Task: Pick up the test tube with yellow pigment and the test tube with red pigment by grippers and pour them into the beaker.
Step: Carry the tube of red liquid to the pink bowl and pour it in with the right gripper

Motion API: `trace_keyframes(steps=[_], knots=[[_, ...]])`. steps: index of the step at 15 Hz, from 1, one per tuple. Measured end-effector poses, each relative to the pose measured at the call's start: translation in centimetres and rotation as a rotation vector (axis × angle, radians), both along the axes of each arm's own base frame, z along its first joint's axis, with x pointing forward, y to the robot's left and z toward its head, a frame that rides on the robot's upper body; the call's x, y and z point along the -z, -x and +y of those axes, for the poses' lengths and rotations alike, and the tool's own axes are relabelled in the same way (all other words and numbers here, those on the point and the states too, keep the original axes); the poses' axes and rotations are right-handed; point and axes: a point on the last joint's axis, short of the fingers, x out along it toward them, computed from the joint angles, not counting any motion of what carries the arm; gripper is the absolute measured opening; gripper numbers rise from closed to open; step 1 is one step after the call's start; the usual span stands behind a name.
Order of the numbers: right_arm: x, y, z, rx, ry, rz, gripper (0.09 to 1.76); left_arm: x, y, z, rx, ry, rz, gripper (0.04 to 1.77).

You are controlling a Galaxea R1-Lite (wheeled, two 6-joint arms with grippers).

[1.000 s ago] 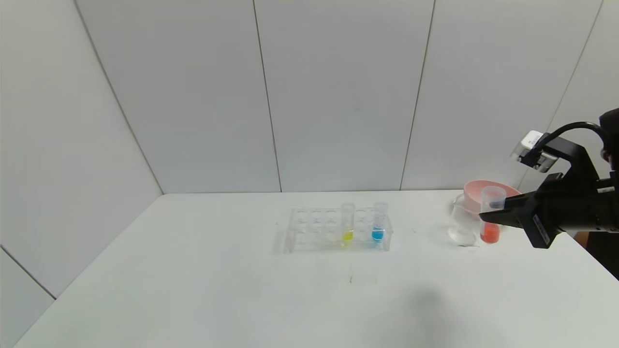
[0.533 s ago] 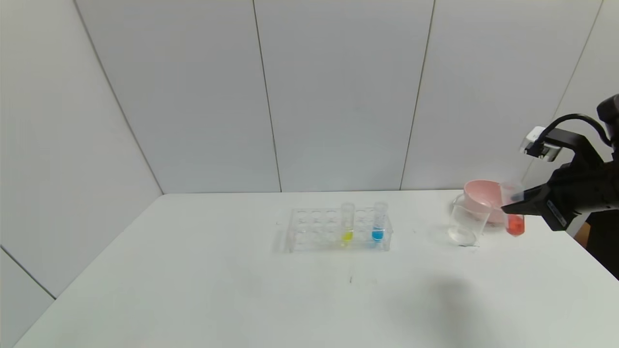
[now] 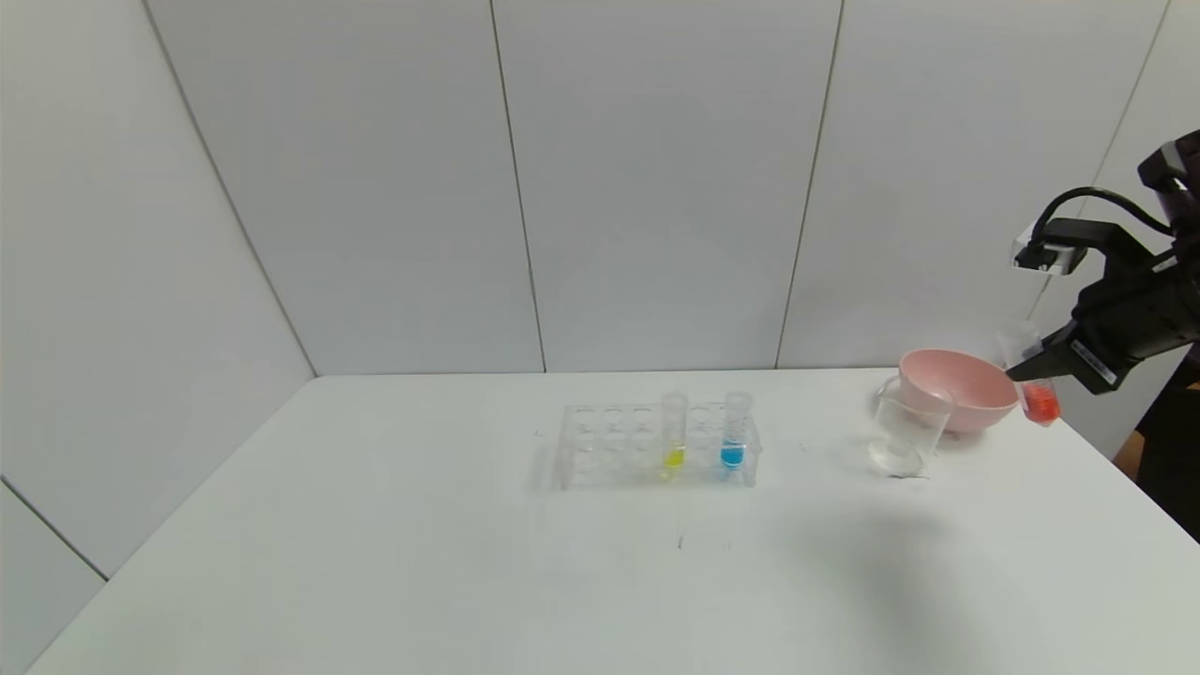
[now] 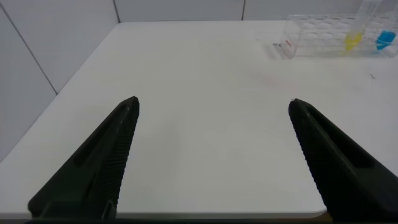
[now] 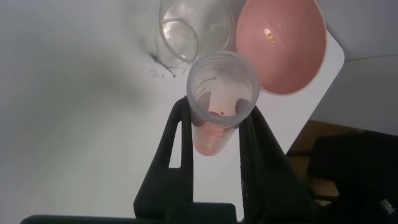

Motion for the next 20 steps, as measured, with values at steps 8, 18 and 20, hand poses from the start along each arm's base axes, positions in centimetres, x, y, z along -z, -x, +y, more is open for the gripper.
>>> trace_keyframes(steps=[8,18,20], knots=[[1.2,-4.0,-0.1,-0.059,0.218,0.035,0.49,0.0,0.0,0.0,0.000,0.000,0.000,1.72],[3.0,-5.7,1.8,-0.122,0.409,0.067,0.49,0.0,0.0,0.0,0.000,0.000,0.000,1.72],[3.2,-5.6,2.7,-0.159,0.425,0.087,0.49,0.0,0.0,0.0,0.000,0.000,0.000,1.72]])
